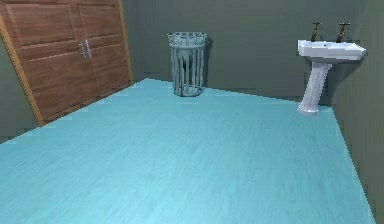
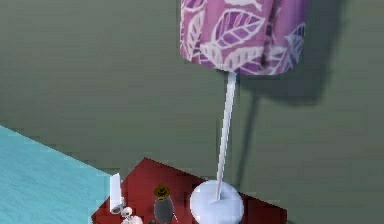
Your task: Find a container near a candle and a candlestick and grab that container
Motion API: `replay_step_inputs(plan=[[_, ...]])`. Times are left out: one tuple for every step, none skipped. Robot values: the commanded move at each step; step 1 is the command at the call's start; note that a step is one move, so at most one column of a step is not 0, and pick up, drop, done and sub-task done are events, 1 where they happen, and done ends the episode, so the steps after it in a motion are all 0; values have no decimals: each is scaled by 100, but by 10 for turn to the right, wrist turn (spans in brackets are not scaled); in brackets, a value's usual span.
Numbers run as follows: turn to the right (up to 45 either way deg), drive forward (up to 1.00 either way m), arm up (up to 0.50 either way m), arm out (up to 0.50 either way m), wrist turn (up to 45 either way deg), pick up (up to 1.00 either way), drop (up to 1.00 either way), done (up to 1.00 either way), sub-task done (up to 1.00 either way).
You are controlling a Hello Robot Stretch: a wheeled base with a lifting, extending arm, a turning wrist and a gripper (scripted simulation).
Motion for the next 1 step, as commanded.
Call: replay_step_inputs(plan=[[0,0,0,0,0,100,0,0,0]])
